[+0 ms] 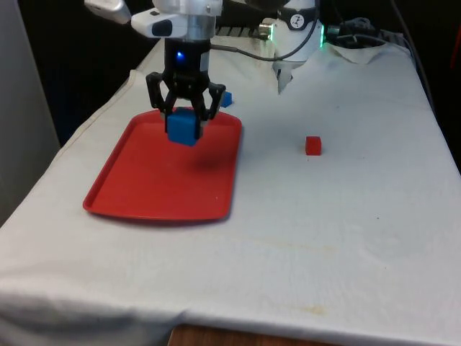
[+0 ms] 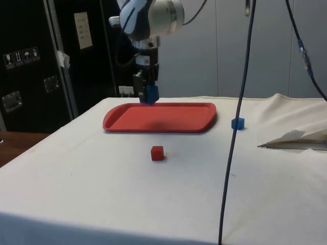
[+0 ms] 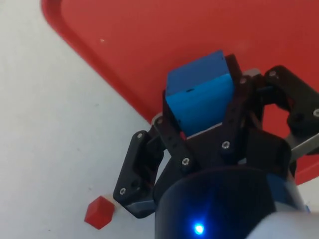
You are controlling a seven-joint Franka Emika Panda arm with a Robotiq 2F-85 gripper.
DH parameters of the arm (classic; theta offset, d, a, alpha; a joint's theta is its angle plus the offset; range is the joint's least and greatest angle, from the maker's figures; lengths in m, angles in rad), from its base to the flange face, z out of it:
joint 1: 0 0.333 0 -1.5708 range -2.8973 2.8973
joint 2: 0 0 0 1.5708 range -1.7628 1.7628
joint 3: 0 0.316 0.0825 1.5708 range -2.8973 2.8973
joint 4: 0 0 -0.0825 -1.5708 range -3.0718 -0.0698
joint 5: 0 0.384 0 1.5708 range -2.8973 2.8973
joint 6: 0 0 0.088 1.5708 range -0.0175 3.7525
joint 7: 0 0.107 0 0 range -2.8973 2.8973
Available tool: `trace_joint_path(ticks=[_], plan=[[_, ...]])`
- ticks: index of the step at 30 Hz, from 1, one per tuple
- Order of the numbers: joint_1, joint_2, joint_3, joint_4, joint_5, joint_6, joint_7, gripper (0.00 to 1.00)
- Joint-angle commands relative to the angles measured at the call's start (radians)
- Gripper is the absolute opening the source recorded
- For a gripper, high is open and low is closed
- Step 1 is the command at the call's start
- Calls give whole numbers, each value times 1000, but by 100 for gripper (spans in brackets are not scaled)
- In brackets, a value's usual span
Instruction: Pick up the largest block and place it onto the tray.
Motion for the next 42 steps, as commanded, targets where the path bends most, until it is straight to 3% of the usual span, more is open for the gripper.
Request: trace_joint_path(ticks=[1, 8, 9, 10, 17, 18, 19, 25, 28, 29, 42], plan=[[-7, -6, 9, -17, 16, 26, -19, 5], [-18, 22, 18, -61, 82, 84, -80, 5], [-3, 25, 0, -61, 71, 69, -67, 5], [-19, 28, 19, -63, 95, 89, -90, 5], [-36, 96, 14, -38, 210, 94, -181, 5], [-15, 97, -2, -48, 195, 90, -162, 5], [-37, 105, 11, -33, 225, 92, -192, 5], [-39, 149, -3, -7, 313, 77, -246, 5], [-30, 157, -12, -8, 315, 75, -242, 5], [-35, 154, -7, -5, 321, 76, -247, 5], [-32, 156, -10, -8, 318, 75, -244, 5]])
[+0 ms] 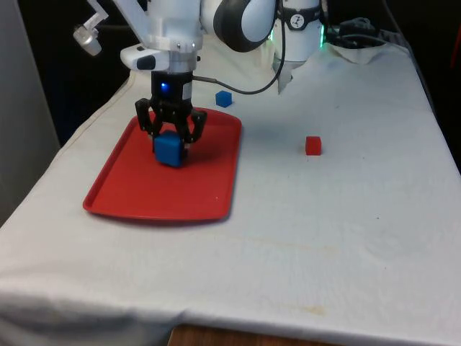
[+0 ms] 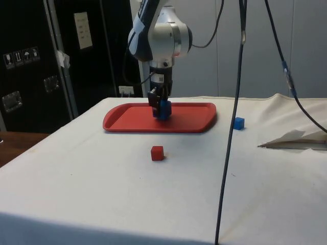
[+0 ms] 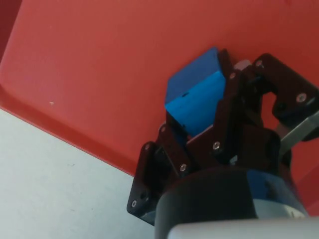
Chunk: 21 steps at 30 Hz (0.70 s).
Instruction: Pick up the largest block and place it onto the tray.
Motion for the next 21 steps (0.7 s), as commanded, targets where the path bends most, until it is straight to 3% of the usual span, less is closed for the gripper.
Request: trace_joint_path(ticks=[1, 5, 8, 9, 15, 18, 21], plan=[[-3, -4, 3, -2, 5, 2, -4, 5], [-4, -8, 5, -4, 8, 2, -7, 7], [0, -1, 0, -2, 2, -1, 1, 40], [-5, -10, 6, -6, 10, 2, -8, 40], [-5, -12, 7, -7, 13, 1, -9, 100], [0, -3, 0, -4, 4, -1, 1, 100], [-5, -12, 7, -7, 14, 1, -10, 100]])
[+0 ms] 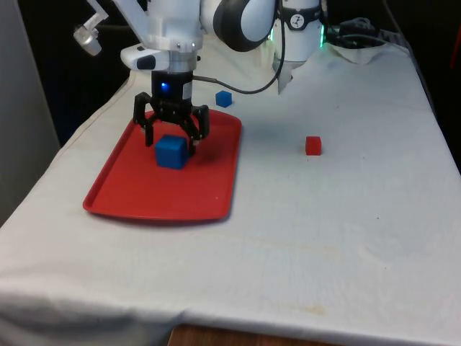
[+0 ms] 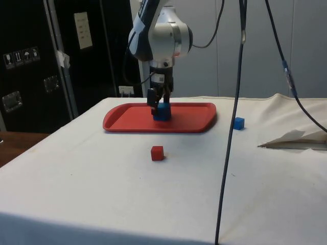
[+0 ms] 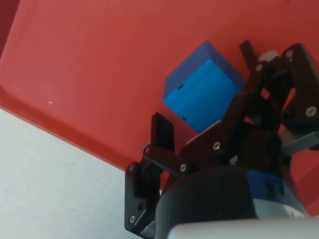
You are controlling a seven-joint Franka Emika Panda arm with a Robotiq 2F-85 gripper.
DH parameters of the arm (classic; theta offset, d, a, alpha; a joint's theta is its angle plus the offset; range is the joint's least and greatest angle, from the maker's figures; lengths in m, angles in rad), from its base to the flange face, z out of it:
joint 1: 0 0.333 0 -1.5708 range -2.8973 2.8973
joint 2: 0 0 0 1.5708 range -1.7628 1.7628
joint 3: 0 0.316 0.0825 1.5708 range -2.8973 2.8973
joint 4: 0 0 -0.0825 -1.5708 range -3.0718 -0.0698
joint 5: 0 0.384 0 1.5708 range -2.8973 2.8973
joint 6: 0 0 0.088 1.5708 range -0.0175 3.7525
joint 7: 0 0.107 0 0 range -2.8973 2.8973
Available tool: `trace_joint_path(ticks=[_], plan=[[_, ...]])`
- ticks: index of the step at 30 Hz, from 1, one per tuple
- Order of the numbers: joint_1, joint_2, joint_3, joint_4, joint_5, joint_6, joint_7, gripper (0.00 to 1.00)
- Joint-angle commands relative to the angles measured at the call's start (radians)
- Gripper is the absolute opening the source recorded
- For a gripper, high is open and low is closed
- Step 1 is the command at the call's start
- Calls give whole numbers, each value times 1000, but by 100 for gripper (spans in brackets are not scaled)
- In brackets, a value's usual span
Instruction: Pick up the largest block and place it onto the tray.
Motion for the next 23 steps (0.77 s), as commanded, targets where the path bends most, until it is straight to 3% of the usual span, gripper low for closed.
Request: trace_joint_path(ticks=[1, 5, 6, 7, 13, 14, 15, 16, 21, 22, 23], plan=[[-5, -8, 6, -3, 8, 3, -10, 100], [7, -31, -25, -3, -12, -22, -2, 100], [3, -16, -15, 3, 0, -9, -4, 100], [10, -35, -31, -3, -13, -27, -2, 100], [20, -75, -63, -2, -34, -66, 2, 100], [21, -81, -67, -1, -37, -70, 3, 100], [12, -79, -56, 2, -23, -61, -8, 100], [22, -87, -71, -1, -40, -75, 4, 100], [32, -120, -96, 2, -52, -103, 6, 100], [33, -125, -99, 3, -53, -107, 6, 100], [23, -122, -85, 4, -36, -96, -8, 100]])
